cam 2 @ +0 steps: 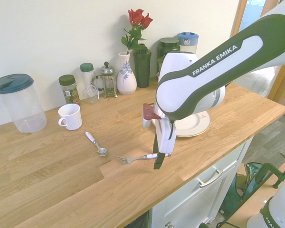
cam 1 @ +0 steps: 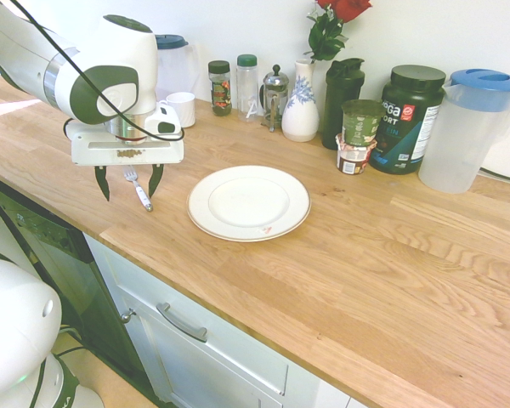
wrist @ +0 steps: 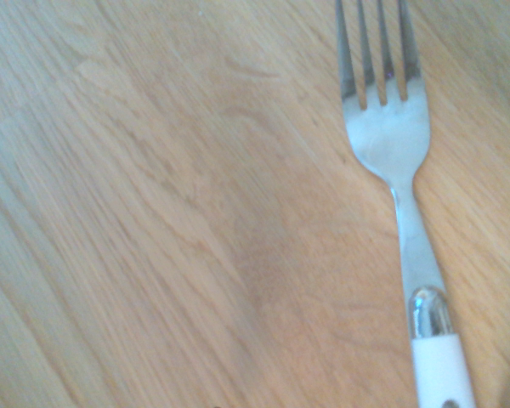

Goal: Put the fork into the plate

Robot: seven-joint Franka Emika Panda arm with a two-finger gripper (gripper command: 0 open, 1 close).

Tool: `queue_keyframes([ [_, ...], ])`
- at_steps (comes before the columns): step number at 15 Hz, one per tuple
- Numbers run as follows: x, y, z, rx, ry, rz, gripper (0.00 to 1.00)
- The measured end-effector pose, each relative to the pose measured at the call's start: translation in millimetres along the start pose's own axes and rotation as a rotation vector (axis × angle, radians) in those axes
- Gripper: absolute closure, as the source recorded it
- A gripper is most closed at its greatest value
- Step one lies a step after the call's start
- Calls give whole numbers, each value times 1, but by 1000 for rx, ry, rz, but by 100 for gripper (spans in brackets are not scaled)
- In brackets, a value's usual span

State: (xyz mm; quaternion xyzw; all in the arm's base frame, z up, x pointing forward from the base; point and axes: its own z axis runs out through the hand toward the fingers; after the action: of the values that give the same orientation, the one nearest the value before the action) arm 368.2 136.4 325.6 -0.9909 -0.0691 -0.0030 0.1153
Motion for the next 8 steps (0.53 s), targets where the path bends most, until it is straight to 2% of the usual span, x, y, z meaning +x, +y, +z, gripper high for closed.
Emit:
queue_keyframes([
  [8,11,10,3,-8,7,-15,100],
])
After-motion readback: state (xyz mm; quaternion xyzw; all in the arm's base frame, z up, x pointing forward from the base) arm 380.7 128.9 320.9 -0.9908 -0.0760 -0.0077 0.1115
